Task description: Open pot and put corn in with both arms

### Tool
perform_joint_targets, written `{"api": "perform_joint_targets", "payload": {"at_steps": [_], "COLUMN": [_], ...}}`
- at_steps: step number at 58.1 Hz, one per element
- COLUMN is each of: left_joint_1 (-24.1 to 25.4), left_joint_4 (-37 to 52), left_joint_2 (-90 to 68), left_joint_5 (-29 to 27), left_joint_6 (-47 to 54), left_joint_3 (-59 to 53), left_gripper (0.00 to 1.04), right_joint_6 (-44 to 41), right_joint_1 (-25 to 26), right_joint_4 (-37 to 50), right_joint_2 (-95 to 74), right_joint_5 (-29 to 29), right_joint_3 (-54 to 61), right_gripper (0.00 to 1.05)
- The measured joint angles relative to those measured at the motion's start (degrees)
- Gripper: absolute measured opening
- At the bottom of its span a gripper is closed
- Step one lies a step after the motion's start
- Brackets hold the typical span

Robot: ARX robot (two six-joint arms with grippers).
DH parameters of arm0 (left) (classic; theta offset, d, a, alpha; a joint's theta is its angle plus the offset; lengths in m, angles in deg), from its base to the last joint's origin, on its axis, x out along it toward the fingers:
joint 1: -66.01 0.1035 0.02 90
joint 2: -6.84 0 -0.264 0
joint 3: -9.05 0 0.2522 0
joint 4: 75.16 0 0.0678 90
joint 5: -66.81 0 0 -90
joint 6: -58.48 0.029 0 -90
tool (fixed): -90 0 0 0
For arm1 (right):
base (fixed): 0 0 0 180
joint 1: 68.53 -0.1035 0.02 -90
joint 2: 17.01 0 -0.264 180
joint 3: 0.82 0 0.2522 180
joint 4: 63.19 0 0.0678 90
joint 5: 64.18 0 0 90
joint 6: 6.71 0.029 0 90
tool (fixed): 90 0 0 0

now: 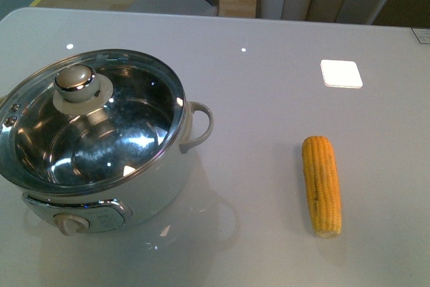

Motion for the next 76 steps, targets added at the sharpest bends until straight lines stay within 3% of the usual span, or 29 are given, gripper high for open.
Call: {"api": "perform_joint_targets", "payload": {"at_steps": [30, 35, 40, 53, 69, 76], "left_joint_1": [0.0, -1.5, -2.6, -4.0, -9.7, -11.3], "left_joint_4": [0.0, -12.9, -14.6, 6.6, 34.5, 41.7], "left_joint_2": [0.0, -7.9, -17.5, -41.4, -75.9, -88.3], "left_joint_5": [0.0, -3.1, -3.0, -1.4, -2.9, -3.4], "left_joint_6": [0.0, -7.8, -13.6, -15.2, -10.1, -7.4], "left_joint_3": [0.0, 5.6, 10.0, 16.8, 20.8, 24.0], "left_gripper": [0.98, 0.98, 0.98, 0.98, 0.98, 0.98], "right_joint_6": [0.0, 0.0, 0.0, 0.0, 0.0, 0.0], "right_joint_1": [0.0, 0.0, 0.0, 0.0, 0.0, 0.0], "right_joint_4": [0.0, 0.0, 0.0, 0.0, 0.0, 0.0], "right_joint_2": [0.0, 0.0, 0.0, 0.0, 0.0, 0.0], "right_joint_5": [0.0, 0.0, 0.0, 0.0, 0.0, 0.0], "right_joint_3": [0.0, 0.0, 0.0, 0.0, 0.0, 0.0], "right_gripper": [0.96, 0.96, 0.96, 0.96, 0.96, 0.96]}}
